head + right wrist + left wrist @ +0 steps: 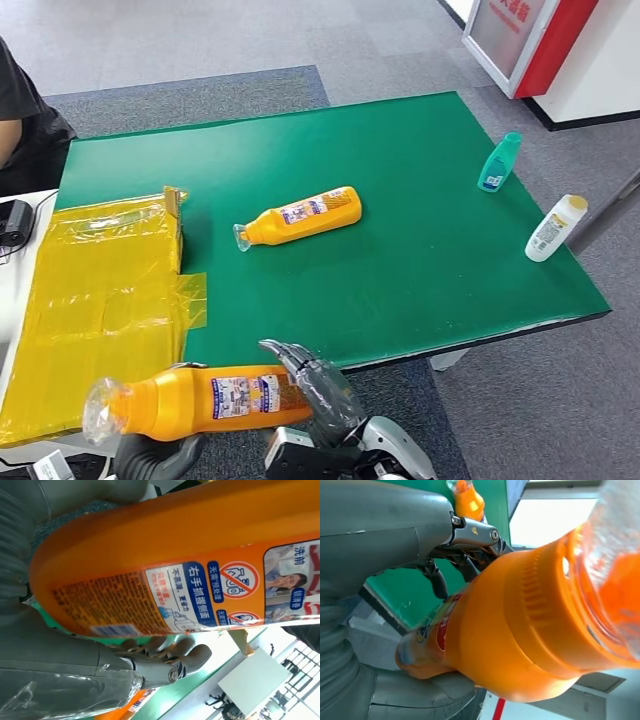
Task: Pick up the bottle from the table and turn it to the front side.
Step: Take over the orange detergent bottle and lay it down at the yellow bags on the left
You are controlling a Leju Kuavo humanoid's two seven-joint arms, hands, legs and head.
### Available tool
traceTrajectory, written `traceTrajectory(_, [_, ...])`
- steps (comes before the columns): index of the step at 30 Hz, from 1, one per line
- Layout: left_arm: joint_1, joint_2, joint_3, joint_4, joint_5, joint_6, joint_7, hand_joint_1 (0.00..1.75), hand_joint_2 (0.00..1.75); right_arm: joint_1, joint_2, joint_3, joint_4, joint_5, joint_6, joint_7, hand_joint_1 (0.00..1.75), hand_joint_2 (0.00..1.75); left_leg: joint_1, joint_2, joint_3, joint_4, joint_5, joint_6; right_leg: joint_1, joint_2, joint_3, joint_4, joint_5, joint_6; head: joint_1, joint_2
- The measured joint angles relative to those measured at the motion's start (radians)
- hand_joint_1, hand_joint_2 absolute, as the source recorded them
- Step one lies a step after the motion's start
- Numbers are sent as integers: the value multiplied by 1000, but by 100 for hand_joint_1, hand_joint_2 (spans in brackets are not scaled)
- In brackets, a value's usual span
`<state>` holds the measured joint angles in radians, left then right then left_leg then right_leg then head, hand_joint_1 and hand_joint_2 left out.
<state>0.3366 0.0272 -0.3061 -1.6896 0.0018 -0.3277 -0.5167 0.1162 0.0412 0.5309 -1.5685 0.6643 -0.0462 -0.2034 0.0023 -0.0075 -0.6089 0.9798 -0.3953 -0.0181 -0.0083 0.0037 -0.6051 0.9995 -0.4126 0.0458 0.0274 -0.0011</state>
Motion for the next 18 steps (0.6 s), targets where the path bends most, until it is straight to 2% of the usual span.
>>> traceTrajectory(10, [35,-43,66,-78,-125,76,17,163,175,37,-1,-8,-45,-17,-21,-5,0,175,0,0,0,0,0,0,0,0,0,0,0,0,0,0])
traceTrajectory(18, [67,-123,188,-217,-393,189,38,161,175,103,-4,-41,-112,-25,-47,-3,0,175,0,0,0,0,-1,0,0,0,0,0,0,0,0,0])
